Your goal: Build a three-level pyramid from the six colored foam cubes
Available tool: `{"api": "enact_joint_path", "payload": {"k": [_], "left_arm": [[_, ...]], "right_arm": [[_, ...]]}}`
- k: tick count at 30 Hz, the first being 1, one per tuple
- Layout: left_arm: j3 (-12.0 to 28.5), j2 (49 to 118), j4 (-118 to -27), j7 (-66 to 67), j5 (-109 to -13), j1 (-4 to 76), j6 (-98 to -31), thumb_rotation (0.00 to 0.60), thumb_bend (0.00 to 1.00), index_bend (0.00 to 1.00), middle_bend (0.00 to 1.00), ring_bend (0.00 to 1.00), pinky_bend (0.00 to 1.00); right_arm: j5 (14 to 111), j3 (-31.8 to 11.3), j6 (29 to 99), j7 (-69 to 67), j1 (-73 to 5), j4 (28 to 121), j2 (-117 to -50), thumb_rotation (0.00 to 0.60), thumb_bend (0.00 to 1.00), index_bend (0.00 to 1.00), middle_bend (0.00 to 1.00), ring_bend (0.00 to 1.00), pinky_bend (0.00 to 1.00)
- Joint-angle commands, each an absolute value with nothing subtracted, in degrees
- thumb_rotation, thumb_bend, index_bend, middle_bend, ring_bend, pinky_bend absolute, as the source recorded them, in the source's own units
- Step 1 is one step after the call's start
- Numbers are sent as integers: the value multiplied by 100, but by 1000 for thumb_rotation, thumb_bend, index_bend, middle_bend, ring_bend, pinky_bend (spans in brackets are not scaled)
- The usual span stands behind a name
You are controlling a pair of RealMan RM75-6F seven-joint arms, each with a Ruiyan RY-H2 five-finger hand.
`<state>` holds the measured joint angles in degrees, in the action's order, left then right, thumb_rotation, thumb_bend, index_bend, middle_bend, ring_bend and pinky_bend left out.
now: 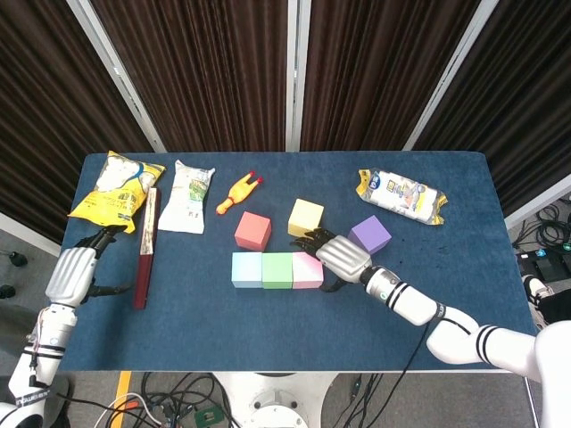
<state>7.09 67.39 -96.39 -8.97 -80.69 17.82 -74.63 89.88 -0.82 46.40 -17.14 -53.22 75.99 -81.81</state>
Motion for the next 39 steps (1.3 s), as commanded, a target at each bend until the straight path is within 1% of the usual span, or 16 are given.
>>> {"api": "enact_joint_path", "payload": {"k": [1, 4, 11, 13, 16, 19, 22, 27, 36, 39], "left_arm": [[711, 6736, -9647, -888, -8072, 1784, -7466, 600, 70, 171, 167, 251, 284], [725, 6728, -9650, -878, -8055, 1794, -7455, 600, 70, 171, 167, 251, 285], [739, 6710, -9664, -876, -8072, 1797, -7481, 600, 70, 171, 167, 251, 284], [737, 6717, -9662, -875, -8090, 1795, -7498, 600, 70, 171, 167, 251, 285], [741, 6726, -9658, -877, -8115, 1798, -7518, 600, 70, 171, 167, 251, 284], [750, 6741, -9648, -868, -8102, 1809, -7510, 600, 70, 171, 167, 251, 284], [745, 6741, -9657, -855, -8096, 1810, -7502, 600, 70, 171, 167, 251, 284], [743, 6705, -9698, -824, -8096, 1802, -7517, 600, 70, 171, 167, 251, 283], [732, 6653, -9757, -796, -8063, 1772, -7527, 600, 70, 171, 167, 251, 284], [734, 6644, -9774, -774, -8055, 1774, -7521, 600, 70, 171, 167, 251, 284]], "right_arm": [[8921, -101, 4724, -1693, -5240, 7729, -8086, 600, 101, 0, 79, 0, 0], [8859, -159, 4962, -1694, -5096, 7956, -7894, 600, 101, 0, 95, 0, 0], [8399, -366, 5476, -1284, -4632, 8501, -7100, 600, 101, 0, 166, 0, 0], [8199, -388, 5443, -1185, -4538, 8562, -6920, 600, 101, 5, 192, 0, 0], [7831, -401, 5200, -1048, -4467, 8519, -6754, 600, 101, 47, 210, 0, 0], [7473, -351, 4771, -889, -4466, 8269, -6767, 600, 101, 64, 197, 0, 0], [7385, -325, 4476, -806, -4527, 8037, -6871, 600, 101, 63, 173, 0, 0], [7457, -329, 4235, -676, -4641, 7676, -7102, 600, 101, 63, 147, 0, 0], [7715, -330, 3871, -605, -4878, 7253, -7379, 600, 101, 62, 143, 0, 0], [7817, -331, 3852, -606, -4922, 7149, -7452, 600, 105, 63, 142, 0, 0]]}}
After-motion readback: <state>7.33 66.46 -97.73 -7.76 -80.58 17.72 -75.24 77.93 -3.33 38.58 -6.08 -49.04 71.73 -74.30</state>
